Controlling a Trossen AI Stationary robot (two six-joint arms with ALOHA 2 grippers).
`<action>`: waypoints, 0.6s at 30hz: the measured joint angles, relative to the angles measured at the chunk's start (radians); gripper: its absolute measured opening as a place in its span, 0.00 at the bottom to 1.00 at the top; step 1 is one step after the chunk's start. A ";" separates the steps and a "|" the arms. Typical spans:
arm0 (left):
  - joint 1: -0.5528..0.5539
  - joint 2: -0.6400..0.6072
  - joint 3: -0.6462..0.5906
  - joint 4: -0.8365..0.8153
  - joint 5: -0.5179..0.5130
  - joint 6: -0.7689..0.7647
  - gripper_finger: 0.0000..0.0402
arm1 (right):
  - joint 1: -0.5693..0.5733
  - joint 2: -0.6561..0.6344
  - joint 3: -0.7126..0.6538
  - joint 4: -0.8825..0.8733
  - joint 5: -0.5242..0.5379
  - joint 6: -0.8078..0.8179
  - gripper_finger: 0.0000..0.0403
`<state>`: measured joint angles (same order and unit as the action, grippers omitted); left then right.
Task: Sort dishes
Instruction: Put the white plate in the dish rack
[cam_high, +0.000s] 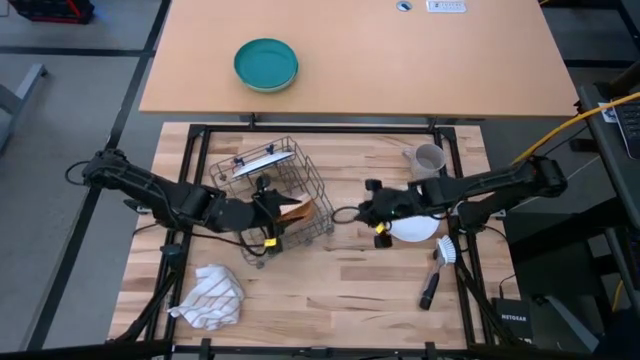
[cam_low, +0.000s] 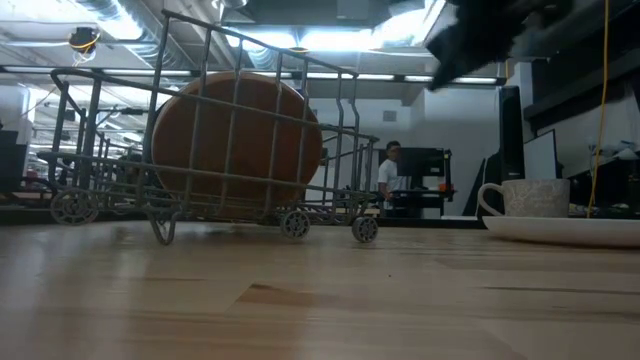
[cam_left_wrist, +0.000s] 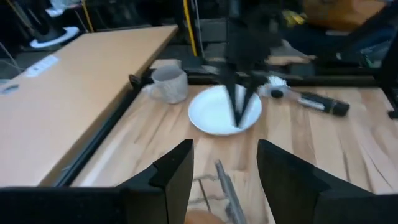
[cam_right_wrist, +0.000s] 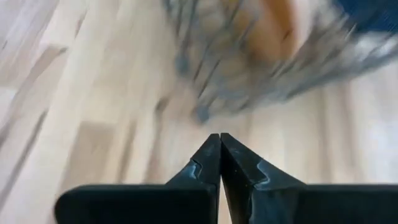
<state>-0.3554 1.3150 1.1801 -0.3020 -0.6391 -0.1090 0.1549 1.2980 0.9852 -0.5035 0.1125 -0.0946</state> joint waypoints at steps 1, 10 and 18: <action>0.011 0.007 0.000 0.019 0.007 0.005 0.41 | 0.016 0.000 0.000 -0.038 0.000 0.043 0.04; 0.069 0.124 0.000 0.081 0.136 0.116 0.41 | 0.136 0.015 -0.002 -0.219 0.018 0.252 0.04; 0.072 0.143 0.000 0.068 0.135 0.138 0.41 | 0.146 0.014 -0.002 -0.198 -0.060 0.248 0.04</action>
<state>-0.2833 1.4578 1.1797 -0.2336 -0.5037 0.0289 0.3008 1.3125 0.9836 -0.7014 0.0521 0.1532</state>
